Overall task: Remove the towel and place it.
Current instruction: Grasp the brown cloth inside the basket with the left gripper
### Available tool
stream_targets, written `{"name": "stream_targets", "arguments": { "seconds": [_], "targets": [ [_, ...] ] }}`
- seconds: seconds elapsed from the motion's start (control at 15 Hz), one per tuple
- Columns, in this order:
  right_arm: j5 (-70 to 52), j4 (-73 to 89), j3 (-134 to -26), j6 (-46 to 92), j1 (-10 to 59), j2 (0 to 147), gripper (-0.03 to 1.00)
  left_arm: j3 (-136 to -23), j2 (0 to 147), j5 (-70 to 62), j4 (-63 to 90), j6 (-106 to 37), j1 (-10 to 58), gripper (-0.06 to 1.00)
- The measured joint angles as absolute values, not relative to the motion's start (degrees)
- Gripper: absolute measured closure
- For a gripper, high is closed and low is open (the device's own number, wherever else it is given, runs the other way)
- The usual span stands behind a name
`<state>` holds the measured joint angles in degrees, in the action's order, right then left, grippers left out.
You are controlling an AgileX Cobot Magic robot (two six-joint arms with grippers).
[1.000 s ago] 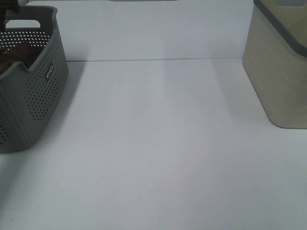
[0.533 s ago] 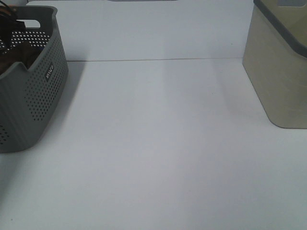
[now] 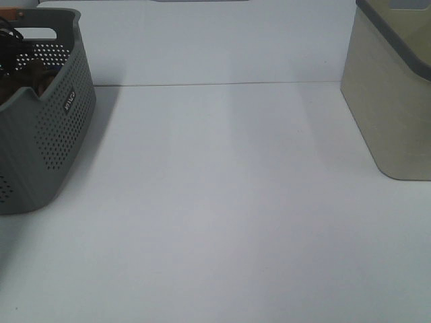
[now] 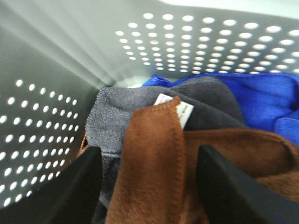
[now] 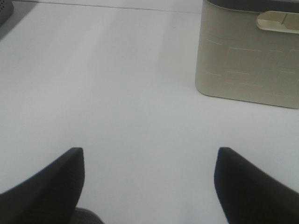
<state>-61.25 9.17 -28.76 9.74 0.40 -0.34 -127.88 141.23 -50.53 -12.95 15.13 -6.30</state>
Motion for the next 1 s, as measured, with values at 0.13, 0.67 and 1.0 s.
{"name": "stream_targets", "arguments": {
  "seconds": [0.13, 0.67, 1.0],
  "targets": [
    [-61.2, 9.2, -28.8, 9.7, 0.4, -0.3, 0.24, -127.9, 141.8, -50.0, -12.6, 15.1, -6.3, 0.38],
    [-61.2, 9.2, -28.8, 9.7, 0.4, -0.3, 0.24, -127.9, 142.0, -48.0, -12.9, 14.7, -6.3, 0.6],
    [-61.2, 9.2, -28.8, 9.7, 0.4, -0.3, 0.24, -127.9, 142.0, -47.4, -13.0, 13.9, -6.3, 0.77]
  ]
}}
